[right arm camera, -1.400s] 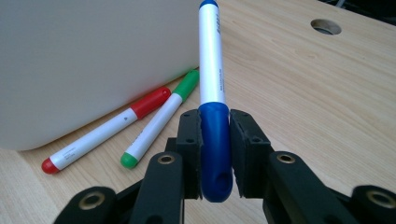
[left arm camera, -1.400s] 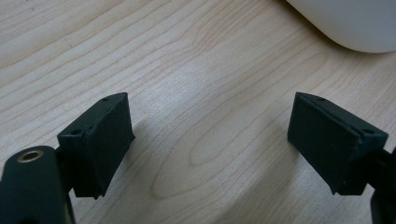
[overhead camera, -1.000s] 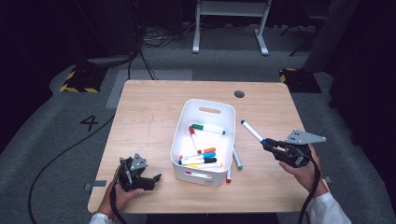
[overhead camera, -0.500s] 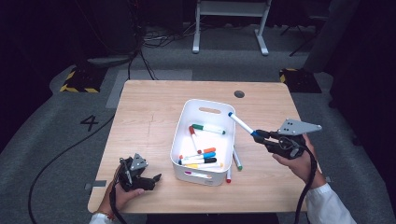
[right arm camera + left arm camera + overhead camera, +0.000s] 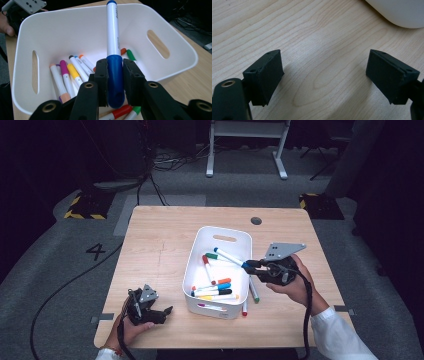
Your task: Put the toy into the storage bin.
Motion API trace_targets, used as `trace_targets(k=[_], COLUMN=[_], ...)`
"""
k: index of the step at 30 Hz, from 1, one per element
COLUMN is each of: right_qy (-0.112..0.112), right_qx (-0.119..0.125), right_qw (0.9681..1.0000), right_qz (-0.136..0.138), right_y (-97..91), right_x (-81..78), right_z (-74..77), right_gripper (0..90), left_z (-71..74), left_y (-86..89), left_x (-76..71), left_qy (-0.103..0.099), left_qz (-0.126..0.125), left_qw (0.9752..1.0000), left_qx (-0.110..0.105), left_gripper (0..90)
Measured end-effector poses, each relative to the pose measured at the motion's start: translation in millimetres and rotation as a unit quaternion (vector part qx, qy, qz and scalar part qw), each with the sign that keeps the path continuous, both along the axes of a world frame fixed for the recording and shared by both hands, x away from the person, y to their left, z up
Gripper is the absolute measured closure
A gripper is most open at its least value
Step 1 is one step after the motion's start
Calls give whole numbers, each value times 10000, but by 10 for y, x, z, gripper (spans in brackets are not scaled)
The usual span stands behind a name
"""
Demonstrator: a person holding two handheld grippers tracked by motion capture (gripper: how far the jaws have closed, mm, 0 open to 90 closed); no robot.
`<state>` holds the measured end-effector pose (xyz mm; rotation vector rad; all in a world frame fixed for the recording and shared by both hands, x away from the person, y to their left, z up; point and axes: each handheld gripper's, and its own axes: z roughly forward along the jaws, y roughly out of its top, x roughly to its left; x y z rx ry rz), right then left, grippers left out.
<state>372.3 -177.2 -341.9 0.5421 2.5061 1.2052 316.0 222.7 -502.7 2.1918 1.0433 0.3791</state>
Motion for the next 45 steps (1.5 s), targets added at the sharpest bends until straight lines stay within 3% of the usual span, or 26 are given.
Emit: trace_targets(k=[13, 19, 26, 33, 40, 45], right_qy=[307, 533, 666, 704, 690, 665], right_qx=[-493, -777, -949, -1009, -1016, -880], right_qw=[9972, 9930, 9894, 9881, 9882, 9905], right_qz=[465, 711, 880, 925, 913, 824], right_y=[409, 531, 631, 651, 613, 540], right_x=[10, 63, 41, 26, 20, 10], right_z=[-154, -233, -281, -278, -264, -237], right_gripper=[749, 749, 749, 748, 675, 630], left_z=[0, 0, 2, 2, 0, -1], left_y=[-2, -2, -2, -2, 1, 1], left_x=[-3, -3, -4, -5, -3, -2], left_qy=[-28, -29, -39, -34, -23, -24], left_qz=[2, 3, 10, 15, 11, 5], left_qw=[10000, 10000, 10000, 10000, 10000, 10000], left_qx=[24, 22, 34, 30, 21, 18], left_gripper=[142, 142, 142, 142, 142, 142])
